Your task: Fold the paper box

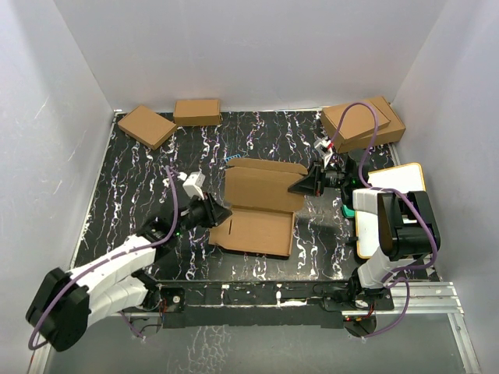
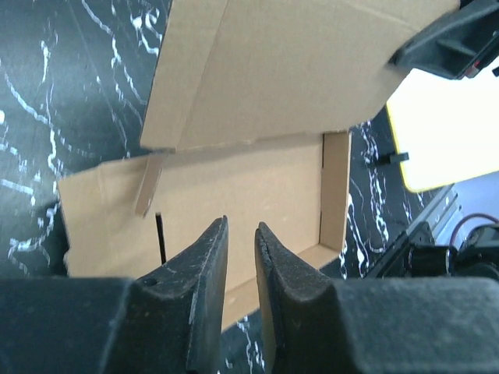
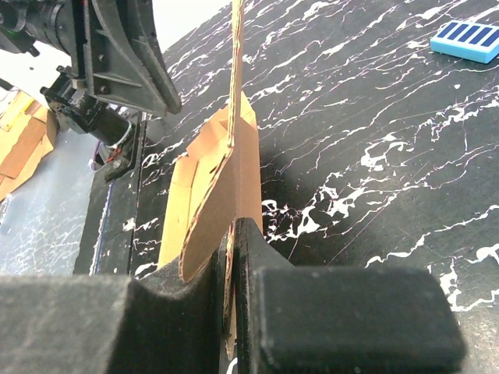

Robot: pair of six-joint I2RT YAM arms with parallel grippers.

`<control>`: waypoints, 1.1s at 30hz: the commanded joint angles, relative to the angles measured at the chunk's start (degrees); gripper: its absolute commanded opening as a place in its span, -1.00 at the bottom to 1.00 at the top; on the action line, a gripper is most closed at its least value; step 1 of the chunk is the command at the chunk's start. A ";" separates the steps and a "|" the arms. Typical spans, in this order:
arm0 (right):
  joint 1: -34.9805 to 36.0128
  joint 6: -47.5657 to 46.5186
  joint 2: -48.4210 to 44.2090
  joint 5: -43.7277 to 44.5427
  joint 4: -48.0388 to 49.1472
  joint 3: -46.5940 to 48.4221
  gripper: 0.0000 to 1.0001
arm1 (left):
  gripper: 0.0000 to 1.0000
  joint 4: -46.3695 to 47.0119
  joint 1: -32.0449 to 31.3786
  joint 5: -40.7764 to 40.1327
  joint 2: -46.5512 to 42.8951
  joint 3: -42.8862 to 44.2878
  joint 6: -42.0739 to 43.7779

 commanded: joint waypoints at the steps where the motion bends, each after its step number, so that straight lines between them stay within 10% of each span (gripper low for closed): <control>1: -0.31 -6.17 -2.54 -1.56 -2.08 2.24 -0.84 | -0.60 -17.79 0.13 1.87 -7.03 2.48 0.34; 16: -0.28 -8.79 -2.54 -1.44 -6.17 3.25 -0.85 | -0.55 -49.89 -0.02 8.96 -12.90 9.81 -10.72; 33: -0.30 -10.16 -2.39 -1.21 -8.10 3.51 -0.85 | -1.00 -35.28 -0.48 3.62 -7.94 -2.60 -14.53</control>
